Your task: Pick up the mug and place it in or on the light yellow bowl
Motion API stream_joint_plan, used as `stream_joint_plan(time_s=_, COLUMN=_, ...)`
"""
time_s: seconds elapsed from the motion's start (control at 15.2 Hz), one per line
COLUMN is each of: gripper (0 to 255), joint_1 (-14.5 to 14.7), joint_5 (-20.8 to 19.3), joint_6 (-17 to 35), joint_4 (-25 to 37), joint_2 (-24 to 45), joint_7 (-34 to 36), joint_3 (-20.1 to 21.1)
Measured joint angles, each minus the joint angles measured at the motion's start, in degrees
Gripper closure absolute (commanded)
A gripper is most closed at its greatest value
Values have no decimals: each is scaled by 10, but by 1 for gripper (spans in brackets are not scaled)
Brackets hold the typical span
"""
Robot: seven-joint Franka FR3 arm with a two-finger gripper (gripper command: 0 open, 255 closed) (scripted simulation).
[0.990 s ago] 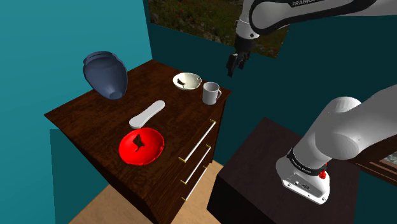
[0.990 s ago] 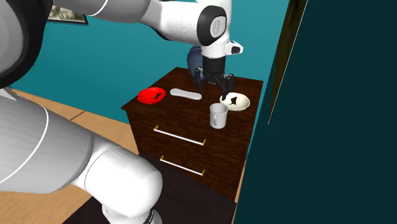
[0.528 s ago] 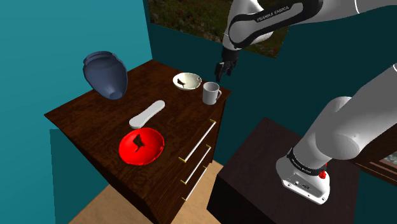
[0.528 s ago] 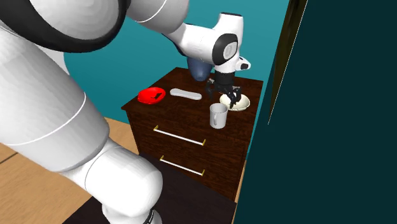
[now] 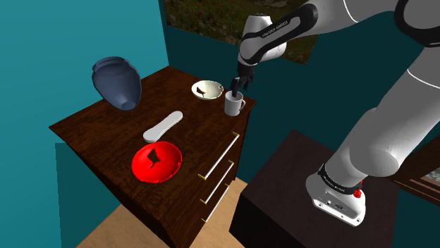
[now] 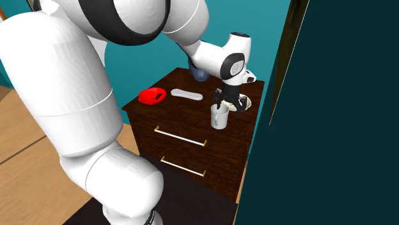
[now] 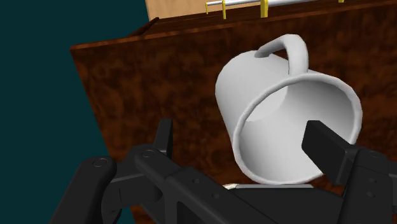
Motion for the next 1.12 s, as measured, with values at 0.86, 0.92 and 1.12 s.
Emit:
stream_joint_plan(time_s=0.86, gripper=255, joint_1=1, joint_5=13, joint_6=42, joint_4=-10, joint_2=33, joint_7=-9, joint_3=2)
stream_joint_plan(time_s=0.92, gripper=255, joint_1=1, joint_5=13, joint_6=42, joint_4=-10, joint_2=33, joint_7=-9, joint_3=2)
stream_joint_plan(time_s=1.12, gripper=255, joint_1=1, joint_5=13, joint_6=42, joint_4=-10, joint_2=33, joint_7=-9, joint_3=2)
